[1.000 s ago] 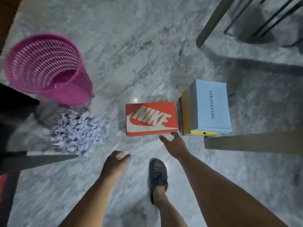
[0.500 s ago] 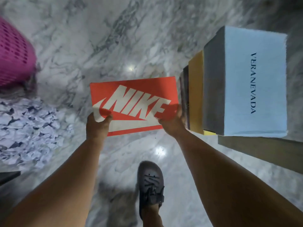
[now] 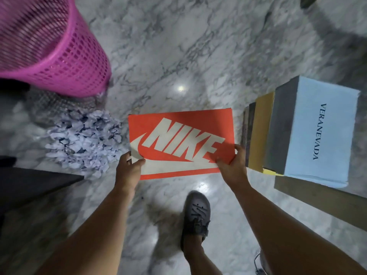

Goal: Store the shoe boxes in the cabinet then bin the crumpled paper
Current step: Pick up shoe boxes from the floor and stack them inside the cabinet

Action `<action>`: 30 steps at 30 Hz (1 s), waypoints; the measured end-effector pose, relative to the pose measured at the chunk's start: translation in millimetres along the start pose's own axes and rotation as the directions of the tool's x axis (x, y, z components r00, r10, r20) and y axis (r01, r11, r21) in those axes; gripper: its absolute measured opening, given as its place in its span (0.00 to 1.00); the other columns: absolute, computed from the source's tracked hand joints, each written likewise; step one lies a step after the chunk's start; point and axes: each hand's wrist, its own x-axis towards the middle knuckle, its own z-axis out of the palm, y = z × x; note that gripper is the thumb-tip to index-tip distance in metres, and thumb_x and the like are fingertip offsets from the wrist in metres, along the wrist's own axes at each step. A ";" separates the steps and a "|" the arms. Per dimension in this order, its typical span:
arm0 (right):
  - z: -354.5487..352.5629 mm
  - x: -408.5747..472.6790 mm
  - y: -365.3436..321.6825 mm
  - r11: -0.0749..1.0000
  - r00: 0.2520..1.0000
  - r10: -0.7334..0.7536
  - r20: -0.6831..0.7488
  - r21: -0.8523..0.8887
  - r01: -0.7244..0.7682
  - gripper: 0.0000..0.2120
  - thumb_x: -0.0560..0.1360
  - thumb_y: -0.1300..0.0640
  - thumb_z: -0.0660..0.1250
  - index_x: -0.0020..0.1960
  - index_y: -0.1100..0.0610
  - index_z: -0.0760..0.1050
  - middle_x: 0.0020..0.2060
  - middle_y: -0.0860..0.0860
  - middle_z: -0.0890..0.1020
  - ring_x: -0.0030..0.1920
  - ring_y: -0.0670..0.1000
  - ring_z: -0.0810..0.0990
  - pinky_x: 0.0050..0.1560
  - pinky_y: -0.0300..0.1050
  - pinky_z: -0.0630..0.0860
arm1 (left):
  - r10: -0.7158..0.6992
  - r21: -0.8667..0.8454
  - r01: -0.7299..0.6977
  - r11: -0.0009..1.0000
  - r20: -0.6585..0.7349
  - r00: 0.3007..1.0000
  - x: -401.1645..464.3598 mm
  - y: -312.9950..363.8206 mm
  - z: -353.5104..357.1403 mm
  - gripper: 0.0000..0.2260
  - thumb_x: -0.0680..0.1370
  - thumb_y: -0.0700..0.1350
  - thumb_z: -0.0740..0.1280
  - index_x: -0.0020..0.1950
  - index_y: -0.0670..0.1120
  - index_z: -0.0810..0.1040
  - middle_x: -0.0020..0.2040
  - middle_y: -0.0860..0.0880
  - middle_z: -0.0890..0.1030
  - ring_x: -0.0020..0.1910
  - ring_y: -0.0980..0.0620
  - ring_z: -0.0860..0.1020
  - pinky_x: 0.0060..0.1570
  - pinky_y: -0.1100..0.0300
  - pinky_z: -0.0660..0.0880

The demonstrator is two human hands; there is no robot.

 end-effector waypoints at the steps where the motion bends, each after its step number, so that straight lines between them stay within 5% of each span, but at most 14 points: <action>1: 0.9 -9.4 -1.6 1.000 1.000 -0.017 -0.005 -0.008 0.017 0.36 0.73 0.49 0.79 0.72 0.44 0.61 0.63 0.47 0.79 0.59 0.55 0.83 0.56 0.57 0.84 | 0.002 -0.022 -0.002 1.000 0.000 1.000 -10.7 -6.4 -9.1 0.30 0.68 0.49 0.73 0.70 0.48 0.75 0.65 0.46 0.81 0.63 0.45 0.80 0.65 0.41 0.76; 6: -0.3 -83.3 -12.5 0.996 0.997 -0.073 0.014 -0.054 0.074 0.32 0.76 0.58 0.72 0.74 0.44 0.60 0.64 0.47 0.78 0.60 0.57 0.81 0.55 0.58 0.84 | -0.010 -0.129 0.010 0.992 -0.002 1.000 -78.1 -44.6 -62.2 0.28 0.71 0.48 0.71 0.71 0.50 0.74 0.69 0.47 0.79 0.68 0.46 0.77 0.68 0.43 0.74; 10: -1.8 -160.4 -12.4 0.983 0.992 -0.119 0.030 -0.140 0.122 0.34 0.69 0.52 0.69 0.70 0.36 0.59 0.65 0.50 0.77 0.61 0.58 0.81 0.55 0.63 0.84 | -0.038 -0.189 0.035 0.981 -0.013 0.999 -151.6 -86.1 -117.9 0.27 0.73 0.47 0.72 0.72 0.49 0.72 0.70 0.46 0.78 0.67 0.45 0.77 0.66 0.45 0.75; 14: 16.4 -258.0 -11.2 0.957 0.975 -0.200 0.094 -0.195 0.215 0.36 0.66 0.47 0.68 0.72 0.39 0.60 0.66 0.53 0.77 0.62 0.59 0.80 0.59 0.63 0.82 | -0.069 -0.287 0.040 0.957 -0.090 0.994 -228.4 -142.7 -186.3 0.23 0.77 0.43 0.71 0.72 0.45 0.72 0.67 0.44 0.78 0.63 0.44 0.79 0.55 0.54 0.75; 19: 59.8 -387.8 -1.8 0.895 0.922 -0.308 0.234 -0.258 0.364 0.35 0.69 0.53 0.73 0.72 0.42 0.63 0.63 0.55 0.80 0.57 0.59 0.81 0.56 0.58 0.81 | -0.161 -0.473 0.023 0.881 -0.252 0.954 -324.0 -230.4 -286.2 0.29 0.75 0.52 0.73 0.73 0.46 0.71 0.70 0.42 0.77 0.65 0.42 0.77 0.61 0.47 0.76; 22: 99.9 -445.7 -13.8 0.840 0.854 -0.412 0.318 -0.231 0.491 0.33 0.72 0.55 0.76 0.71 0.41 0.66 0.61 0.56 0.80 0.51 0.56 0.82 0.54 0.55 0.81 | -0.221 -0.582 -0.070 0.810 -0.414 0.883 -356.1 -255.8 -346.1 0.21 0.80 0.46 0.69 0.72 0.46 0.73 0.68 0.44 0.78 0.63 0.43 0.78 0.55 0.51 0.74; 24: 129.9 -484.5 -39.1 0.798 0.789 -0.499 0.358 -0.166 0.579 0.32 0.72 0.47 0.76 0.72 0.39 0.66 0.61 0.55 0.81 0.52 0.57 0.84 0.54 0.57 0.82 | -0.218 -0.612 -0.179 0.770 -0.517 0.827 -372.1 -260.4 -392.9 0.17 0.80 0.42 0.67 0.70 0.45 0.75 0.64 0.46 0.79 0.57 0.47 0.77 0.52 0.55 0.70; 26: 157.3 -521.5 -74.6 0.756 0.718 -0.583 0.380 -0.070 0.651 0.33 0.70 0.40 0.73 0.72 0.39 0.66 0.61 0.53 0.82 0.52 0.56 0.85 0.53 0.58 0.83 | -0.193 -0.607 -0.333 0.722 -0.638 0.745 -386.9 -256.5 -441.4 0.16 0.80 0.40 0.67 0.68 0.45 0.77 0.63 0.46 0.80 0.57 0.49 0.77 0.53 0.57 0.70; 30: 200.6 -596.7 -156.1 0.622 0.540 -0.758 0.367 0.157 0.767 0.30 0.74 0.45 0.75 0.74 0.44 0.69 0.62 0.52 0.81 0.53 0.54 0.84 0.52 0.53 0.83 | -0.087 -0.496 -0.645 0.582 -0.826 0.556 -421.2 -231.5 -532.9 0.17 0.76 0.42 0.68 0.65 0.45 0.78 0.56 0.49 0.83 0.58 0.51 0.81 0.54 0.58 0.77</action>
